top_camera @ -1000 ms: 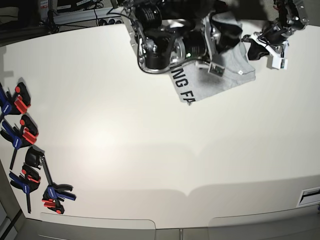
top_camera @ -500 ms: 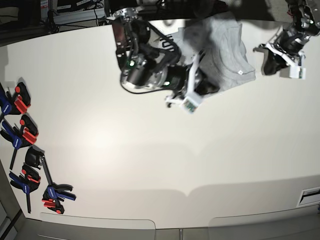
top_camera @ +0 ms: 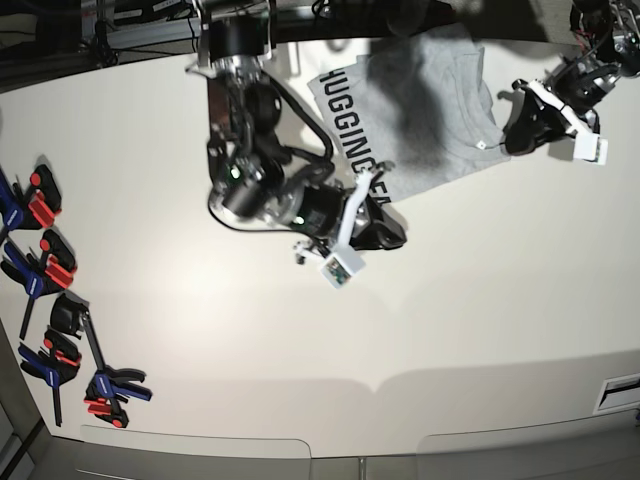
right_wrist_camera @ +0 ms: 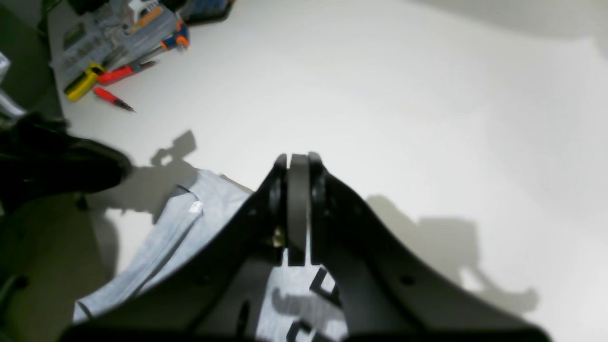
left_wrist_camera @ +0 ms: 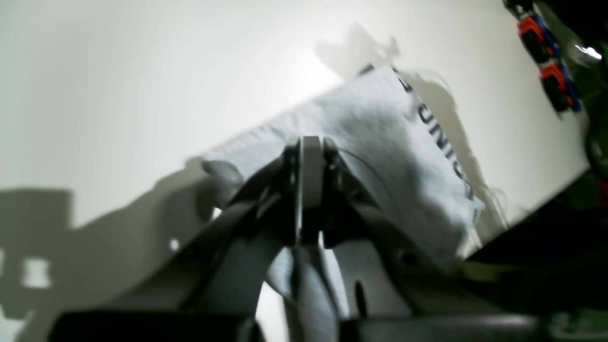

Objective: Fold the T-shirt properly
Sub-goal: 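Hold the bundle with both grippers and fold its edge under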

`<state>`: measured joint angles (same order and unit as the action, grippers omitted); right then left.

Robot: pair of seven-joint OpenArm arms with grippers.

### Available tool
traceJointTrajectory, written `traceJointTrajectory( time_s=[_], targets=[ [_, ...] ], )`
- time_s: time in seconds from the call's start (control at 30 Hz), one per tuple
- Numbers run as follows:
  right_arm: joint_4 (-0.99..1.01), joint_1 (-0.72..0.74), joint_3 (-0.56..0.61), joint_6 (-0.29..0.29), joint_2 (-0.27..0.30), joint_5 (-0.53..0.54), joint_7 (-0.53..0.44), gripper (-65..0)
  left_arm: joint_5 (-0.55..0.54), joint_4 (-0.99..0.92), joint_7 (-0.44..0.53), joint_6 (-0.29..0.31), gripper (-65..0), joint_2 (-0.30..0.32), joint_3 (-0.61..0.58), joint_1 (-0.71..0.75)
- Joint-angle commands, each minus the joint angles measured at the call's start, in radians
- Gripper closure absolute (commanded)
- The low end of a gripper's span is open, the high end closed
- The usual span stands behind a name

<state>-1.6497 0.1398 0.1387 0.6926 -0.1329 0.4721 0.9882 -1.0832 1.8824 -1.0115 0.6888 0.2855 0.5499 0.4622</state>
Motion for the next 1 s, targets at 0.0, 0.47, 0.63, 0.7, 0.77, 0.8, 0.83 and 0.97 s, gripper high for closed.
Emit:
traceJointTrajectory(
  time_s=[0.0, 0.47, 0.63, 0.7, 0.77, 0.8, 0.83, 0.97],
  targets=[
    [0.033, 0.044, 0.01, 0.006, -0.011, 0.017, -0.024, 0.0, -0.06, 0.018, -0.013, 0.009, 0.0, 0.011, 0.005, 0.003],
    [0.611, 0.332, 0.042, 0.006, -0.024, -0.027, -0.05, 0.0, -0.168, 0.013, -0.24, 0.009, 0.0, 0.011, -0.148, 0.054],
    [0.65, 0.323, 0.045, 0.006, -0.024, -0.024, -0.045, 0.0, 0.063, 0.009, -0.069, 0.009, 0.0, 0.011, -0.265, 0.051],
    [0.65, 0.311, 0.045, 0.006, -0.024, -0.024, -0.033, 0.0, 0.152, 0.008, -0.042, 0.009, 0.0, 0.011, -0.294, 0.05],
    [0.651, 0.301, 0.045, 0.006, -0.024, -0.025, -0.006, 0.0, 0.222, 0.006, -0.034, 0.005, 0.0, 0.011, -0.32, 0.05],
    [0.651, 0.298, 0.045, 0.006, -0.024, -0.025, 0.01, 0.0, 0.246, 0.002, -0.034, -0.01, 0.0, 0.011, -0.331, 0.05],
    [0.651, 0.293, 0.045, 0.006, -0.024, -0.024, 0.023, 0.0, 0.257, -0.007, -0.034, -0.019, 0.0, 0.011, -0.339, 0.05],
    [0.651, 0.273, 0.045, 0.006, -0.024, -0.028, 0.052, 0.0, 0.267, -0.085, -0.034, -0.039, 0.0, 0.011, -0.342, 0.05]
  ],
)
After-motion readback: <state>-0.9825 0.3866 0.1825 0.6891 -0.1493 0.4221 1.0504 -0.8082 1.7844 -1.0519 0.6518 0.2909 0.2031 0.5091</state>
